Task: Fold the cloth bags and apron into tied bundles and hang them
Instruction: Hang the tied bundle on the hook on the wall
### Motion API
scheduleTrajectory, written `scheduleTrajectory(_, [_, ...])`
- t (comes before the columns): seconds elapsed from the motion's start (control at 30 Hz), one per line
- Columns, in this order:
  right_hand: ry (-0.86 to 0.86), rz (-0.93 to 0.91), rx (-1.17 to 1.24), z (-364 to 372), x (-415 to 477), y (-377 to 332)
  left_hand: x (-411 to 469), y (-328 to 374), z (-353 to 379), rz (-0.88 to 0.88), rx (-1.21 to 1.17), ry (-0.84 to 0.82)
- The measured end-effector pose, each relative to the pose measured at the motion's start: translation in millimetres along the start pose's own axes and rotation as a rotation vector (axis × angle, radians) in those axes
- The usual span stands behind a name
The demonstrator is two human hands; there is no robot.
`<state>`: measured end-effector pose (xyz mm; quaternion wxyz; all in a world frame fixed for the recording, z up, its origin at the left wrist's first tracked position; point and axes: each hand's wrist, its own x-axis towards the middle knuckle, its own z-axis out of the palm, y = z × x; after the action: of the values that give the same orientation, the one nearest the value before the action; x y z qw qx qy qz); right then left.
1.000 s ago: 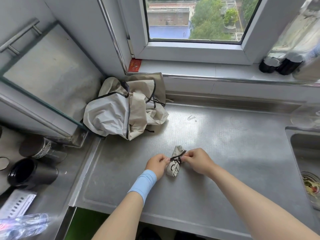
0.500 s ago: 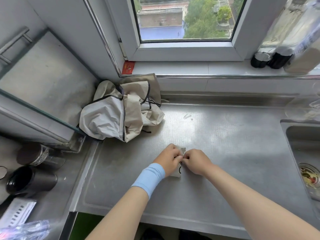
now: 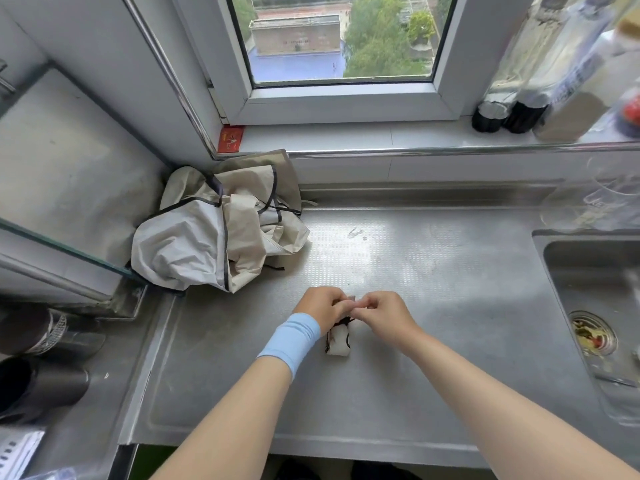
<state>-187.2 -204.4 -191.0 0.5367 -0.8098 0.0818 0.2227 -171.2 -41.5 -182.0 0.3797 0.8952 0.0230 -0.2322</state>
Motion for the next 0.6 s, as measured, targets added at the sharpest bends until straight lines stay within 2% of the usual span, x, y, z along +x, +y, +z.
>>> scheduleTrajectory(0.07, [-0.037,0.051,0.074,-0.9,-0.4,-3.3,-1.2,-5.5,1.1,0.018,-0.017,0.039])
scheduleTrajectory(0.23, [-0.106,0.317,0.201,-0.3,1.3,-4.9,-9.6,-22.6,18.6,0.116,0.014,0.115])
scheduleTrajectory(0.33, [-0.076,0.323,0.214,3.8,5.1,-10.0,-11.0,-18.5,25.7,0.029,-0.104,0.134])
scheduleTrajectory(0.47, [-0.081,0.223,0.169,0.2,5.1,-17.0,-6.1,-12.9,29.2,0.005,-0.049,0.091])
scheduleTrajectory(0.53, [-0.094,0.121,-0.103,-11.2,8.3,-17.7,-4.2,-14.0,28.4,-0.020,-0.111,0.107])
scheduleTrajectory(0.6, [-0.195,0.029,-0.600,-26.8,7.9,-21.0,-4.0,-13.2,26.5,-0.044,-0.111,0.124])
